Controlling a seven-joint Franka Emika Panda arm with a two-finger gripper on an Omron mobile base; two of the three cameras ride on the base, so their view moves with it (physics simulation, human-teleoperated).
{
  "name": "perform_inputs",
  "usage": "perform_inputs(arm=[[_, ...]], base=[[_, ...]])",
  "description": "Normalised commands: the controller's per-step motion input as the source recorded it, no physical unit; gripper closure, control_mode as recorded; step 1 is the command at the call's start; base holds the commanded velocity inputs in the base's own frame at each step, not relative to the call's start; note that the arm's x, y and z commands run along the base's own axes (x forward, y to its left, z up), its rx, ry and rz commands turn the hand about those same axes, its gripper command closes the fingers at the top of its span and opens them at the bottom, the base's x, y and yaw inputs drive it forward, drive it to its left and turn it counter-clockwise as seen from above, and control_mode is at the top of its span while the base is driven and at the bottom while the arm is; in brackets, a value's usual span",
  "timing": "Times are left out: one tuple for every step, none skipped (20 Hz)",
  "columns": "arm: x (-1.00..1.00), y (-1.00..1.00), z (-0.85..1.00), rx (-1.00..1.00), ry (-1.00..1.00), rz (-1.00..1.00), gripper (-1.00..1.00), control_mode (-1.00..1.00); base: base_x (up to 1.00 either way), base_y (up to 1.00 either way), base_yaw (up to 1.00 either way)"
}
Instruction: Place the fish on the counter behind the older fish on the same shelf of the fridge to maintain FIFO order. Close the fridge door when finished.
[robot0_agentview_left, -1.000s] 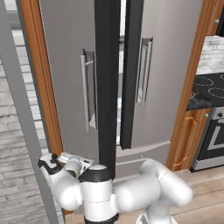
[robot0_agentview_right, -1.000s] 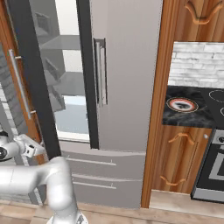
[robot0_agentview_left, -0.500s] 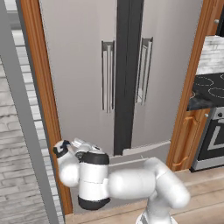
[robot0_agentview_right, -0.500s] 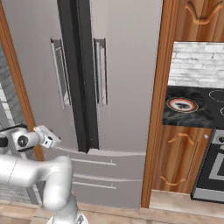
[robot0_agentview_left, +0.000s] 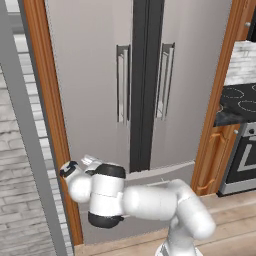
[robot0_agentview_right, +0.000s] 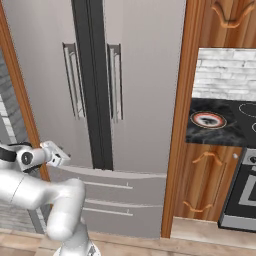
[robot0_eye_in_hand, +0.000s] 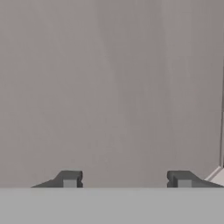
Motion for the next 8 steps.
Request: perform_inputs(arm=[[0.28,-0.33,0.13,0.0,-0.05,-0.04,-1.0,-1.0],[0.19,-0.34,0.14,0.0,-0.08,-0.04,-1.0,-1.0],[0.16,-0.34,0.1,0.0,-0.08,-0.03,-1.0,-1.0],[0.09,-0.37,0.1,0.0,-0.08,-0.03,-1.0,-1.0],[0.04,-0.39,0.09,0.0,-0.09,-0.03,-1.0,-1.0],[0.0,-0.41,0.09,0.0,-0.07,-0.03,-1.0,-1.0],[0.0,-0.42,0.07,0.0,-0.07,-0.03,-1.0,-1.0],[0.0,-0.42,0.06,0.0,-0.07,-0.03,-1.0,-1.0]], base=[[0.0,0.0,0.0],[0.0,0.0,0.0],[0.0,0.0,0.0],[0.0,0.0,0.0],[0.0,0.0,0.0],[0.0,0.0,0.0],[0.0,0.0,0.0],[0.0,0.0,0.0]])
